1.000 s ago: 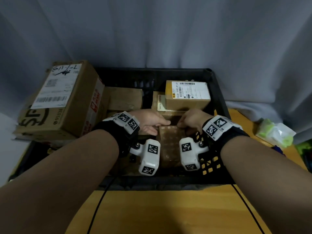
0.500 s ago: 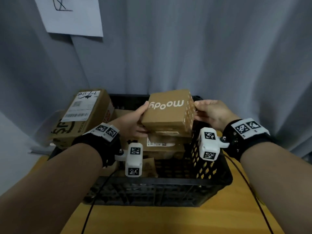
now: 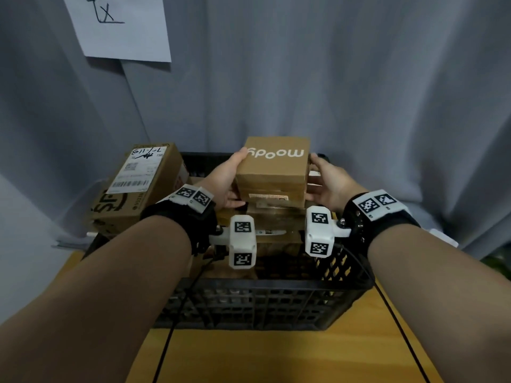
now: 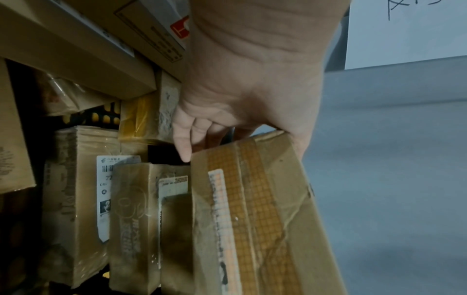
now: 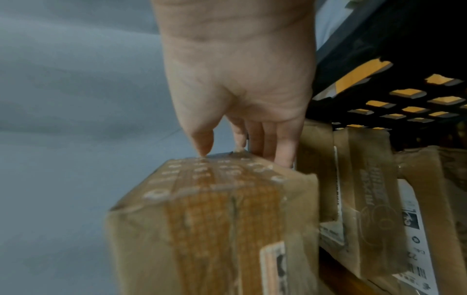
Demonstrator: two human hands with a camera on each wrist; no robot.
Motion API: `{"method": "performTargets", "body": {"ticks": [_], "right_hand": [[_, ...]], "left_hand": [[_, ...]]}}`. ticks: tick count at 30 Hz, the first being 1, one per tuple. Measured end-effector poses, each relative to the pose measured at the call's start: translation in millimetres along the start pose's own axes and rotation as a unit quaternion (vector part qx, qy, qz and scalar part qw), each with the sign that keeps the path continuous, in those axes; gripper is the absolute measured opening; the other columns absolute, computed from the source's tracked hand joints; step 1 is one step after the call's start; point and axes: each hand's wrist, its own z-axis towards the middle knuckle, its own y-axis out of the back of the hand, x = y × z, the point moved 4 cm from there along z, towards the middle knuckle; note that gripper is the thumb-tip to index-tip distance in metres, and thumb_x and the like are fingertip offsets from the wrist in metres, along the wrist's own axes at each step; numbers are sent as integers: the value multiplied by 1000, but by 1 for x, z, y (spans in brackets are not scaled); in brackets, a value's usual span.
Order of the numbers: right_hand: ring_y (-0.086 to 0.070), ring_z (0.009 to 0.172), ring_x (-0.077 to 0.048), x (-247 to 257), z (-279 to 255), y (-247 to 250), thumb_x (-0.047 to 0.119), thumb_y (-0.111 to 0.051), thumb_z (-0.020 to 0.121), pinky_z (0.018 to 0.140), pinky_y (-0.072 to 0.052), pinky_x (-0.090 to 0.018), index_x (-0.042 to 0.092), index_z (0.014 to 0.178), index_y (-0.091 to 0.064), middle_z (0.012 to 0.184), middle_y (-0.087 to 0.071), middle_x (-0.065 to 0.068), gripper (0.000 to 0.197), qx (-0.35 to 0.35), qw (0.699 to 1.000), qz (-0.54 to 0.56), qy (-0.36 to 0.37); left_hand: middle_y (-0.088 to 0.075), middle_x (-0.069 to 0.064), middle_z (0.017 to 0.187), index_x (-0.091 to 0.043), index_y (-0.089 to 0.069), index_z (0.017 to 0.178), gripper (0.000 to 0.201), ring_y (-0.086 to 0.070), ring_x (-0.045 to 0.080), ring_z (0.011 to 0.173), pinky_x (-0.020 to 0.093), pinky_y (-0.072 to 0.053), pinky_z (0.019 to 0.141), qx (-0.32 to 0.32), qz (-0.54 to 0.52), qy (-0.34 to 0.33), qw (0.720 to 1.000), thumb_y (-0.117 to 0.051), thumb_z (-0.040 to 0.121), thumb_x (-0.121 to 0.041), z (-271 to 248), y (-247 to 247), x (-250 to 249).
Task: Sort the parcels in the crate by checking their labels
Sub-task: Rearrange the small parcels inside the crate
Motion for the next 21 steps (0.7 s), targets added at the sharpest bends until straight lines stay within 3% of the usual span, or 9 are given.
{"method": "performTargets", "body": {"ticks": [4,6,10,12,14,16,18,21], "right_hand": [[-67,94,-25,8,-10,-4,66,-55,81,66,-59,-42,23,102,-60,104,-65,-5,49,69,997,-46,1],[-66,98,-25,12,-15,-4,69,-55,78,72,-59,-45,24,107,-59,108,-64,-5,54,103,991,-91,6],[-60,111,-28,15,-18,0,52,-67,79,93,-52,-51,21,117,-60,125,-59,-11,50,133,975,-177,29],[-60,115,-27,17,-16,1,42,-74,77,95,-51,-51,18,119,-58,128,-59,-12,50,120,971,-196,59],[-57,118,-26,17,-12,3,31,-83,67,97,-49,-53,20,129,-48,131,-57,-6,73,110,967,-209,93],[-50,124,-23,17,-12,3,13,-85,65,100,-46,-51,25,142,-28,140,-45,-1,97,106,955,-234,148],[-41,130,-22,18,-12,0,0,-83,63,108,-40,-46,27,146,-19,146,-34,-3,108,114,932,-274,207],[-36,133,-21,13,-8,-4,15,-87,52,114,-32,-44,39,143,-20,146,-30,-3,115,131,898,-345,241]], "left_hand": [[-57,3,126,-24,-45,132,70,-56,25,115,42,-50,91,-10,5,-71,997,-55,78,-68,-4,-4,-7],[-57,0,125,-25,-48,126,60,-55,23,115,41,-49,93,-6,0,-98,995,-53,82,-65,-5,-4,-10],[-56,1,129,-24,-50,123,51,-55,21,117,41,-48,97,5,26,-121,992,-51,87,-59,-6,-2,-13],[-58,1,129,-21,-52,125,49,-58,19,111,35,-52,90,8,45,-128,991,-46,91,-55,-5,-1,-13],[-58,4,126,-15,-50,132,59,-59,19,108,29,-50,84,10,58,-130,990,-36,94,-58,-7,0,-12],[-54,9,135,-15,-46,137,71,-54,25,120,35,-46,92,15,61,-126,990,-25,92,-66,-6,3,-10],[-56,9,128,-19,-51,131,75,-55,27,115,38,-48,91,29,41,-112,992,-21,88,-72,-7,6,-10],[-58,8,118,-19,-51,128,69,-62,28,101,38,-53,86,43,4,-86,995,-35,85,-71,-10,7,-10]]}}
